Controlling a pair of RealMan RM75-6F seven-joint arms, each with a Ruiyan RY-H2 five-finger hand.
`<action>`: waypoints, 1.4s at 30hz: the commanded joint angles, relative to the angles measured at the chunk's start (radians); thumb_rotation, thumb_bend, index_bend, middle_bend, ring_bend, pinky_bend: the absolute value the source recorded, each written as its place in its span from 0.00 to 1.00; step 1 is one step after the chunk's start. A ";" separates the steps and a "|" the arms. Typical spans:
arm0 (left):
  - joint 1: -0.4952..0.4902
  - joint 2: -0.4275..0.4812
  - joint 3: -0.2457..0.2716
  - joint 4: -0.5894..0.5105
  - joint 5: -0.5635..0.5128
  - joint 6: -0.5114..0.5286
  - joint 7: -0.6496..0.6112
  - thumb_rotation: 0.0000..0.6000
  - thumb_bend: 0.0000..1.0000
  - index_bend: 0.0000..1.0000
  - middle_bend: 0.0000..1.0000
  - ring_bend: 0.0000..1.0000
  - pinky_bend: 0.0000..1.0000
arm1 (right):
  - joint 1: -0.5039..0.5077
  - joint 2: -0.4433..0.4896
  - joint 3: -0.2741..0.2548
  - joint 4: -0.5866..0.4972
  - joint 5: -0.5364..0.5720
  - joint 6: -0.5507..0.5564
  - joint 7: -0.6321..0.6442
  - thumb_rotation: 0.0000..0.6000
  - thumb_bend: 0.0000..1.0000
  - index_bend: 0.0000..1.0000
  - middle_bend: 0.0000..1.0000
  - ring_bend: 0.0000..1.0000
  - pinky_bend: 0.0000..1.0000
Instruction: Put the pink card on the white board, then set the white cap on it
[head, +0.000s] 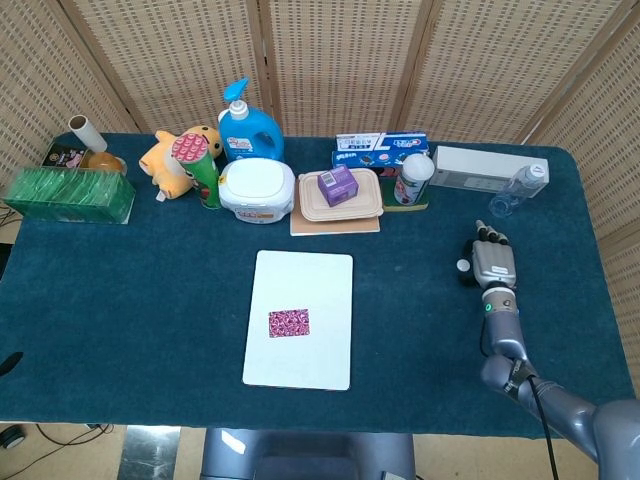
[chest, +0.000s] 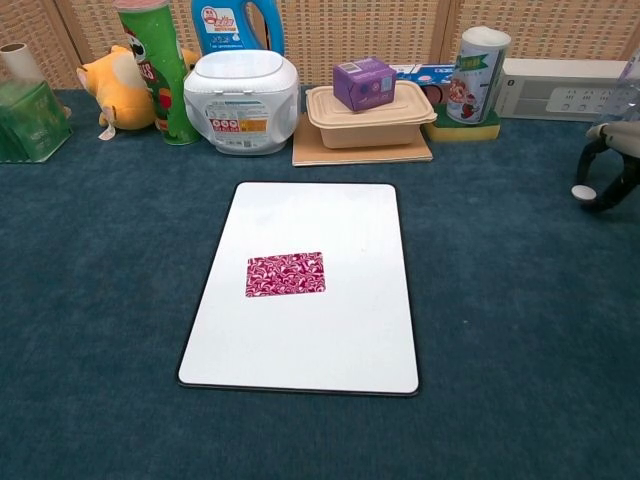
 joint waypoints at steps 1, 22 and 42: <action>-0.001 0.000 0.000 -0.001 0.000 -0.002 0.002 1.00 0.10 0.00 0.00 0.00 0.00 | -0.003 -0.005 0.000 0.017 -0.008 -0.008 0.010 1.00 0.35 0.38 0.02 0.00 0.09; 0.003 0.000 0.001 0.000 0.002 0.002 0.000 1.00 0.10 0.00 0.00 0.00 0.00 | -0.005 -0.028 0.020 0.029 -0.029 0.001 0.019 1.00 0.39 0.48 0.04 0.00 0.13; 0.004 0.001 0.001 0.003 0.005 0.005 -0.008 1.00 0.10 0.00 0.00 0.00 0.00 | -0.004 0.120 0.048 -0.446 -0.079 0.101 -0.014 1.00 0.40 0.48 0.05 0.00 0.13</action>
